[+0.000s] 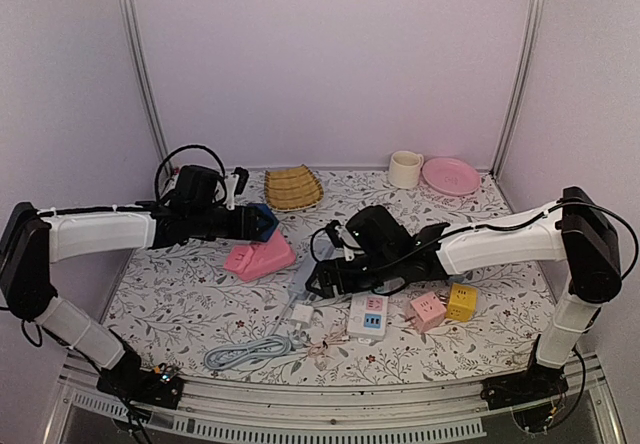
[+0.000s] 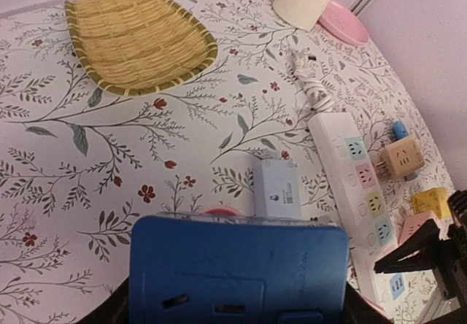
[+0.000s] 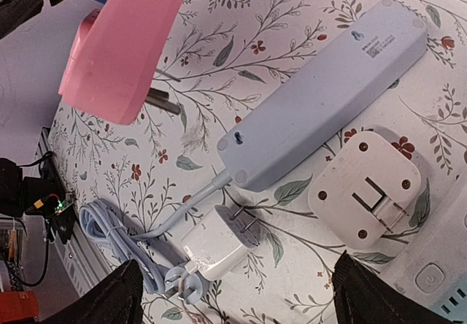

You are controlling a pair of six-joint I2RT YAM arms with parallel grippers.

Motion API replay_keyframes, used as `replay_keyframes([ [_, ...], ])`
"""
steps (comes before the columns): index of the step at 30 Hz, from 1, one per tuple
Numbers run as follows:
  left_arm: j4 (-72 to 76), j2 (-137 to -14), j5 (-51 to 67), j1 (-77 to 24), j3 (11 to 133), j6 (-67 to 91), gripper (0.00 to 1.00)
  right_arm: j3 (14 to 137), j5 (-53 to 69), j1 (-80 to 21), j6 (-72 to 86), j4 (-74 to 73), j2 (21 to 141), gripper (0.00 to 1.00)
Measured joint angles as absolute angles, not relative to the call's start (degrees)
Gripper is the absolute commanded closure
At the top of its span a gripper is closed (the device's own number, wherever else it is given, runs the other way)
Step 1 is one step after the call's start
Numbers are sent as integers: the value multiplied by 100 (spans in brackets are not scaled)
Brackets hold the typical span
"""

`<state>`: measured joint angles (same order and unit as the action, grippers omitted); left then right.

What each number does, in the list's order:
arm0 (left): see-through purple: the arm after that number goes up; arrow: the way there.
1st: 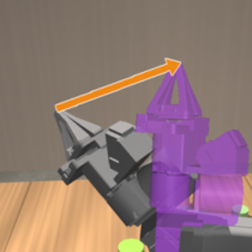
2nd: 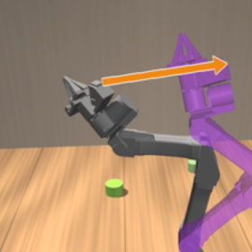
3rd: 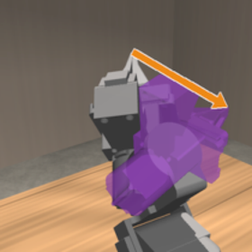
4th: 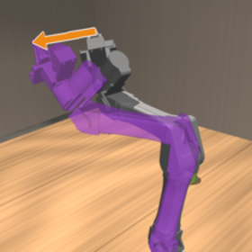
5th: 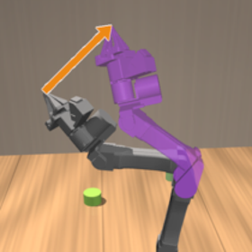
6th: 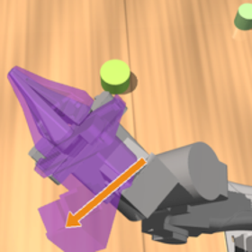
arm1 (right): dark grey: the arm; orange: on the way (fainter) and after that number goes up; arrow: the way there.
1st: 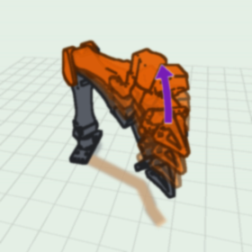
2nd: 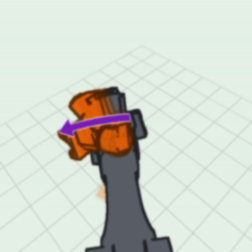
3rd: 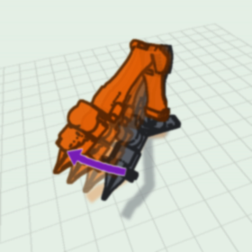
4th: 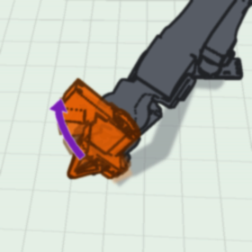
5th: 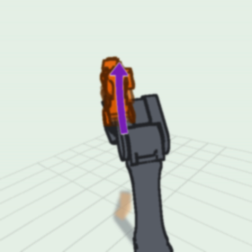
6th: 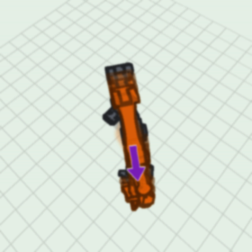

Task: Pull the plug off the socket

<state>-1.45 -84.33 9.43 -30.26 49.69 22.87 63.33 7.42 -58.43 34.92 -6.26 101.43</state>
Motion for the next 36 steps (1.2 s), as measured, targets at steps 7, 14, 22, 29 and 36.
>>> replay_keyframes([
  [7, 137, -8138, 519, -3800, 4969, 2556, 100, 6436, 790, -5833, 3557, -292, 10062, 8],
  [14, 419, -8130, 272, -4193, 4901, 2569, 100, 6261, 939, -5712, 3760, 290, 9655, 7],
  [22, 845, -8130, 292, -4458, 4847, 2464, 100, 5955, 1391, -5524, 4010, 720, 9594, 8],
  [29, 1240, -8128, 491, -4869, 4781, 2250, 100, 5830, 1772, -5393, 4224, 1011, 9596, 23],
  [36, 1396, -8128, 351, -5061, 4781, 2040, 100, 5798, 2049, -5356, 4351, 1208, 9598, 46],
])
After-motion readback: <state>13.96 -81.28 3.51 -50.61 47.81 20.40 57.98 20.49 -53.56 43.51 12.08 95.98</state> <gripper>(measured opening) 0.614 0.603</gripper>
